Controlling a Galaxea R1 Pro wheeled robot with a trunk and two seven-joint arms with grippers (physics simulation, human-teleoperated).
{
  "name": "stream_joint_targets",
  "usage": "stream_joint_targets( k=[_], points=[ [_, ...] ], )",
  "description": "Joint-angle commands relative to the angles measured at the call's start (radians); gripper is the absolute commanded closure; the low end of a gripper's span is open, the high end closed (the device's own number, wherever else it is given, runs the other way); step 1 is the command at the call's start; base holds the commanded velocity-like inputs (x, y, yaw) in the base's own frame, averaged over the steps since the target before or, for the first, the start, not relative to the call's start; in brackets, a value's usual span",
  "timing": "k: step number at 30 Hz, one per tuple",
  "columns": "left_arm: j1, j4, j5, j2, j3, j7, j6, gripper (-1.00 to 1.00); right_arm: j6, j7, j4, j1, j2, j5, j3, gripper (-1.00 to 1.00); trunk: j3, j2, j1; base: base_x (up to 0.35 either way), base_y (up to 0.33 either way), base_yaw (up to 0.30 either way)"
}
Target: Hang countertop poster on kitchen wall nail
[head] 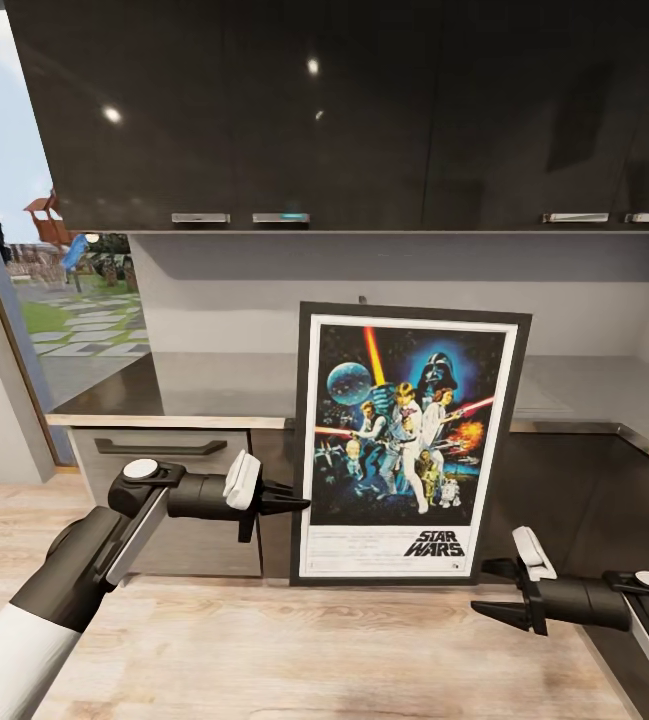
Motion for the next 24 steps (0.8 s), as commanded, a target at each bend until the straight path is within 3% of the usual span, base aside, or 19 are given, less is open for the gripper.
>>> stream_joint_targets(
  k=[1, 24],
  points=[
    [-0.001, 0.0, 0.006, 0.001, -0.002, 0.001, 0.008, 1.0, 0.011, 0.003, 0.0, -0.001, 0.0, -0.002, 0.0, -1.0, -0.001, -0.001, 0.0, 0.0, 0.0, 0.0],
    [-0.001, 0.0, 0.006, 0.001, -0.004, 0.001, 0.008, 1.0, 0.009, 0.001, -0.006, -0.002, 0.003, -0.002, 0.001, -1.0, -0.001, -0.001, 0.0, 0.0, 0.0, 0.0]
  ],
)
